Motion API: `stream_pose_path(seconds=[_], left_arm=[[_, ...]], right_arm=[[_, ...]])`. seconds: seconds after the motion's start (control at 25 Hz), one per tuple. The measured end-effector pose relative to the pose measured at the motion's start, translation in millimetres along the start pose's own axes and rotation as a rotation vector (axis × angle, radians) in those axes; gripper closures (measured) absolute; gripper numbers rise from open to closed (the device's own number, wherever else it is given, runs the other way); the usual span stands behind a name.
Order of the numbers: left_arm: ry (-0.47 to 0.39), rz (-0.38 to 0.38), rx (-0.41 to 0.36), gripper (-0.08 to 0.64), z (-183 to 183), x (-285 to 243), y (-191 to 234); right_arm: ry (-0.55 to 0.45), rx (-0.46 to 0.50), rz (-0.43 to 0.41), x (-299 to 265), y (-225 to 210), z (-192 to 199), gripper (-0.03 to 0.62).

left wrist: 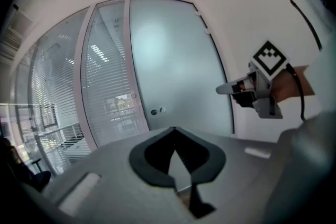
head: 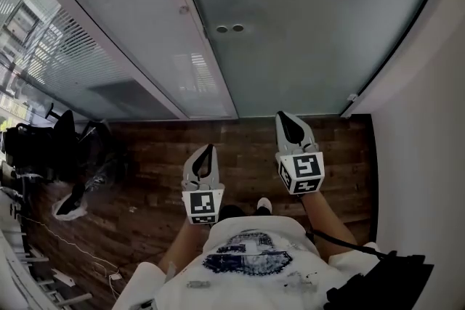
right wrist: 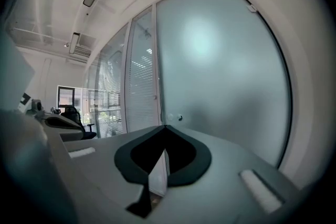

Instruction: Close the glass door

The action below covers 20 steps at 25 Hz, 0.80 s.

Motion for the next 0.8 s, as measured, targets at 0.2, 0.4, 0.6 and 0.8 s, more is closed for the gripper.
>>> stream_pose_path(seconds=[0.2,0.4,0.6,0.8], left_arm=[[-0.006,0.048,0.007,0.557,6,28,-24],[-0.020,0.044,0.026,0.557,6,69,-21],[-0.021,0.026,0.024,0.557,23,136,-21],[-0.009,0.022,0.038,0.557,44,211,-27]], right_arm=[[0.055,-0.043,0.012,71,16,41,0.586],[0.064,-0.022,-0.010,100,39,55,0.586],[0.049,0.003,-0.031,137,77,57,0.586],[0.044,-0.001,-0.021,193,117,61,0.586]])
Point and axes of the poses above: the fingertips, and each gripper's own axes: x backward along the fingers, y to its left, z out of its underside, the point moved 4 cm from there along x, backward along the fingers, and after that the axes turned 1 degree about -x, right-handed, at the moved point
